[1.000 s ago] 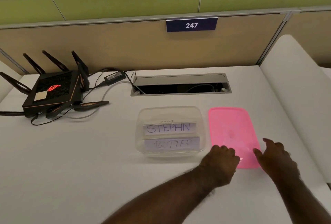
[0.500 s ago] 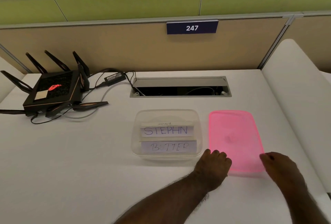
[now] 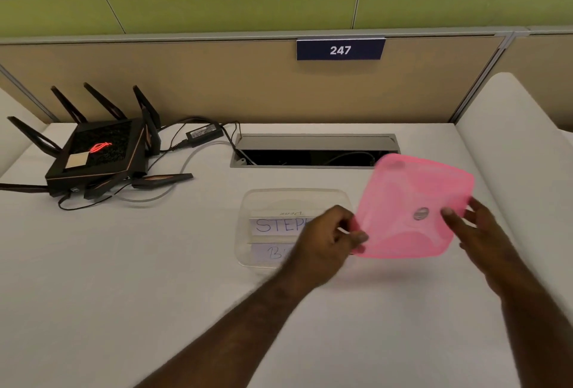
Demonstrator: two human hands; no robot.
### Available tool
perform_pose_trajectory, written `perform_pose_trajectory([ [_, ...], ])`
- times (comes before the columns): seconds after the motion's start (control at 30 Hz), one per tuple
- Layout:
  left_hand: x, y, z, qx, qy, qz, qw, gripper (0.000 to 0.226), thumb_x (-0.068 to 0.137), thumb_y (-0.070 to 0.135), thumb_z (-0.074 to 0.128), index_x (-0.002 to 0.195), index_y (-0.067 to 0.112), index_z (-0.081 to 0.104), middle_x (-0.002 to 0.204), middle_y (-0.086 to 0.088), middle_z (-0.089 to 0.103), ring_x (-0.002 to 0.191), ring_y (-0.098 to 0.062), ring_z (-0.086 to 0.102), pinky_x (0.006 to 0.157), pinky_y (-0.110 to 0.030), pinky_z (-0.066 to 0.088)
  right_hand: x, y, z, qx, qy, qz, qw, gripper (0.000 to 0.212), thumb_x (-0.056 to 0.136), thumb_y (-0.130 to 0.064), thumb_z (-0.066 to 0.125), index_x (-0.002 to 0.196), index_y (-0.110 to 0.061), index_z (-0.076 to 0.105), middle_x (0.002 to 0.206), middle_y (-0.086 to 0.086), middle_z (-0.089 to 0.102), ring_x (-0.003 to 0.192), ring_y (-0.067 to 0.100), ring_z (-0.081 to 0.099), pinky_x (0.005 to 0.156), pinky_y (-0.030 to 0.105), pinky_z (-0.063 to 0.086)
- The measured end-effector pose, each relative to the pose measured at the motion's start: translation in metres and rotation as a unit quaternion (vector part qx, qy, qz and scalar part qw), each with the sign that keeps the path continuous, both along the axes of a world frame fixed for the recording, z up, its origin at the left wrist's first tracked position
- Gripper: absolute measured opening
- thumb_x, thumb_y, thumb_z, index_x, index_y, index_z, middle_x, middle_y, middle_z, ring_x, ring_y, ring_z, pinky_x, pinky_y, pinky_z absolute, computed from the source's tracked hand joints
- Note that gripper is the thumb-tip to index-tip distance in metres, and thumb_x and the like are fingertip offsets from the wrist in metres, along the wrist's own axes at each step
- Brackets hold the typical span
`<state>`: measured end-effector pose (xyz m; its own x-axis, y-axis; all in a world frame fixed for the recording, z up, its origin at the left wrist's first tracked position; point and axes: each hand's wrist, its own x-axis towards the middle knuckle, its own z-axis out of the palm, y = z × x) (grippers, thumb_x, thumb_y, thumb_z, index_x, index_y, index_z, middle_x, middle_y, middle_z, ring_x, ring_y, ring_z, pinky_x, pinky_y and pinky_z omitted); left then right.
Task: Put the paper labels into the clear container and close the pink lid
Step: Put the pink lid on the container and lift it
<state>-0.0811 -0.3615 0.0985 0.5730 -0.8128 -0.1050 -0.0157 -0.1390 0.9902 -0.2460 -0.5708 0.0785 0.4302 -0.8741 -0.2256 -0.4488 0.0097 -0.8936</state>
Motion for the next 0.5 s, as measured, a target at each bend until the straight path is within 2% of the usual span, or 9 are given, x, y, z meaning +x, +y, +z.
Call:
perform_pose_trajectory([
  [0.07,0.019,0.018,-0.001,-0.003,0.095,0.045,0.994,0.011,0.087,-0.003,0.064,0.087,0.003,0.055,0.079,-0.012,0.062,0.059,-0.016,0.069,0.061,-0.029,0.059,0.02,0.009,-0.005,-0.03,0.028,0.02,0.999,0.064,0.085,-0.032,0.069,0.142,-0.017,0.043,0.127,0.012,0.062,0.097,0.025,0.063,0.074,0.032,0.048],
  [0.13,0.038,0.04,-0.007,0.012,0.109,0.102,0.989,0.01,0.088,-0.002,0.063,0.086,0.004,0.056,0.078,-0.013,0.065,0.056,-0.016,0.068,0.059,-0.028,0.058,0.04,0.021,-0.011,-0.053,0.053,0.03,0.997,0.063,0.081,-0.03,0.074,0.136,-0.014,0.047,0.119,0.013,0.065,0.086,0.027,0.064,0.071,0.033,0.047],
  [0.2,0.055,0.064,-0.017,0.048,0.084,0.17,0.981,0.007,0.088,0.003,0.065,0.085,0.007,0.061,0.075,-0.01,0.065,0.056,-0.018,0.066,0.059,-0.029,0.058,0.061,0.037,-0.019,-0.056,0.067,0.051,0.995,0.063,0.078,-0.029,0.078,0.132,-0.014,0.049,0.114,0.011,0.067,0.082,0.027,0.064,0.07,0.034,0.049],
  [0.3,0.074,0.097,-0.035,0.15,-0.019,0.245,0.957,0.007,0.085,0.017,0.071,0.081,0.018,0.066,0.076,-0.007,0.067,0.054,-0.019,0.066,0.056,-0.027,0.058,0.089,0.062,-0.034,-0.054,0.091,0.082,0.991,0.064,0.075,-0.032,0.081,0.129,-0.013,0.051,0.112,0.011,0.066,0.087,0.026,0.064,0.073,0.034,0.05],
  [0.4,0.085,0.115,-0.05,0.216,-0.069,0.272,0.935,0.007,0.085,0.027,0.07,0.087,0.02,0.068,0.087,-0.005,0.069,0.057,-0.021,0.07,0.068,-0.039,0.06,0.107,0.079,-0.045,-0.048,0.121,0.097,0.987,0.068,0.074,-0.039,0.08,0.13,-0.013,0.051,0.118,0.013,0.062,0.092,0.025,0.062,0.075,0.031,0.048],
  [0.5,0.089,0.119,-0.058,0.235,-0.079,0.275,0.929,0.019,0.085,0.029,0.069,0.098,0.015,0.07,0.093,-0.004,0.068,0.073,-0.028,0.071,0.08,-0.047,0.057,0.116,0.086,-0.048,-0.041,0.161,0.103,0.981,0.075,0.075,-0.048,0.075,0.136,-0.015,0.047,0.129,0.014,0.057,0.108,0.034,0.06,0.09,0.049,0.053],
])
